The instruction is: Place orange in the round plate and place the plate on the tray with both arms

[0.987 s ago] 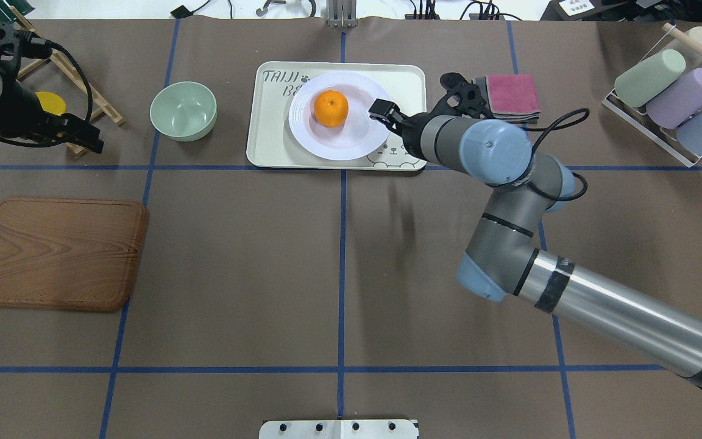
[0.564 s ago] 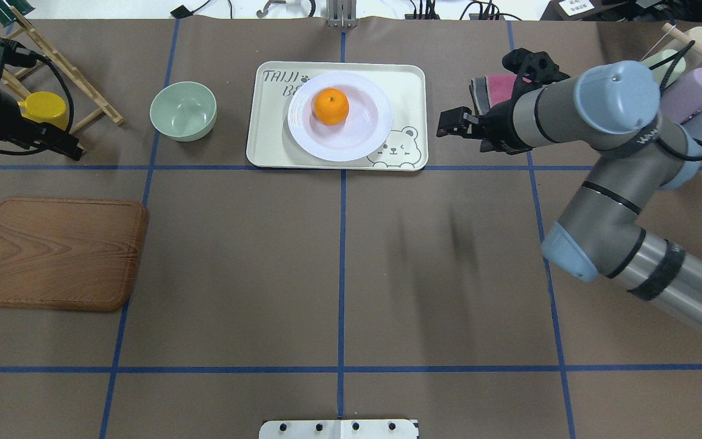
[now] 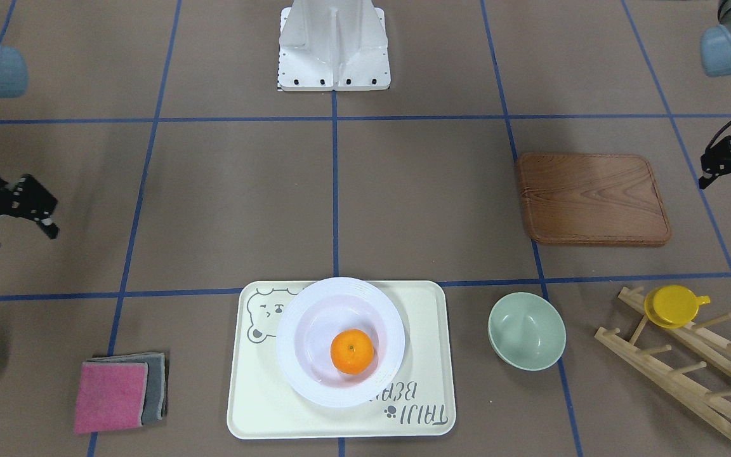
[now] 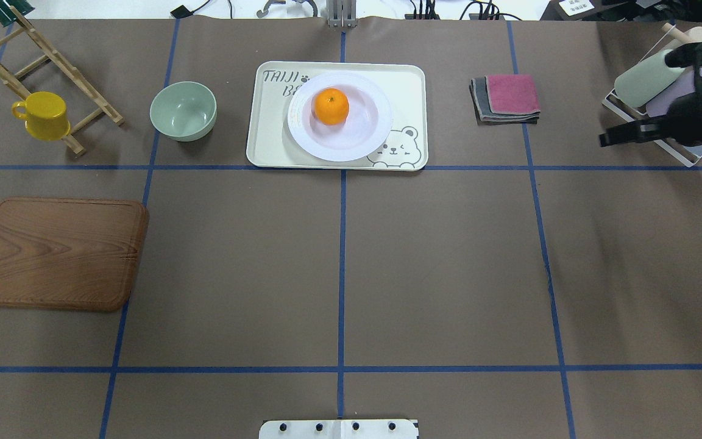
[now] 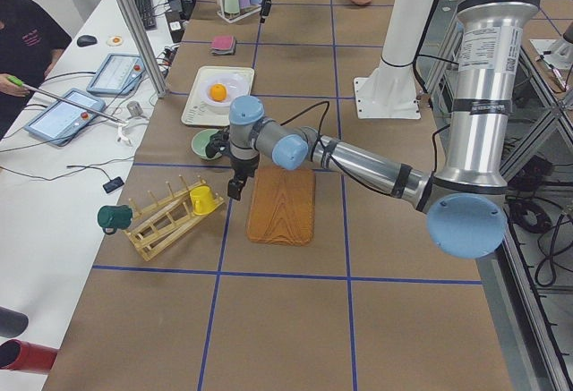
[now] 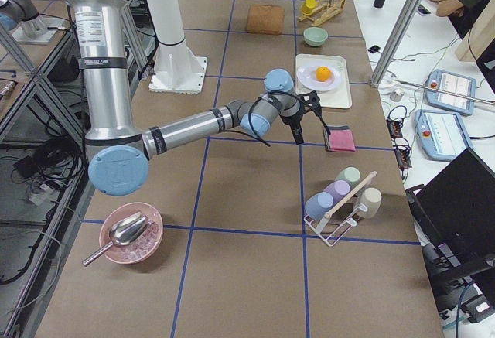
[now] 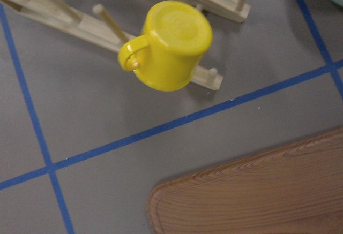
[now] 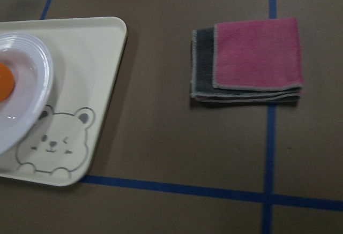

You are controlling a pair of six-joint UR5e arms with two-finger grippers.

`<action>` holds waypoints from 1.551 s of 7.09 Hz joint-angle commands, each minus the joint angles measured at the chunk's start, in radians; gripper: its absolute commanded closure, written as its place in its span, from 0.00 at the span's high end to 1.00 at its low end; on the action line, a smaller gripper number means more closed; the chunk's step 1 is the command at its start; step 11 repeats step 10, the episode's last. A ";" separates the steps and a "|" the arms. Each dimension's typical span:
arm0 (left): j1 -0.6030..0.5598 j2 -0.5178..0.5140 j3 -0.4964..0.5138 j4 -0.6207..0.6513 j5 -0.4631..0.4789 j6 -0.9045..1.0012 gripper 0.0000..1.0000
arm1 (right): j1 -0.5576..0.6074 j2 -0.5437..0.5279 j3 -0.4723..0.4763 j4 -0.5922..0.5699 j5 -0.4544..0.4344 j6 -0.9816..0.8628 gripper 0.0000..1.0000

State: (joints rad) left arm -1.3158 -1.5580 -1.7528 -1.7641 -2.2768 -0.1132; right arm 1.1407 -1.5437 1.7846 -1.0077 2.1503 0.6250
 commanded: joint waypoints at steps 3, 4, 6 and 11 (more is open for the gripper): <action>-0.062 0.062 0.056 0.023 -0.053 0.012 0.99 | 0.175 -0.217 -0.001 -0.180 0.108 -0.249 1.00; -0.071 0.068 0.059 0.023 -0.065 0.012 0.99 | 0.171 -0.226 0.009 -0.230 0.124 -0.304 1.00; -0.083 0.090 0.058 0.022 -0.069 0.012 0.99 | 0.224 -0.214 0.022 -0.414 0.175 -0.482 1.00; -0.083 0.090 0.059 0.023 -0.067 0.012 0.99 | 0.251 -0.217 0.035 -0.420 0.181 -0.488 1.00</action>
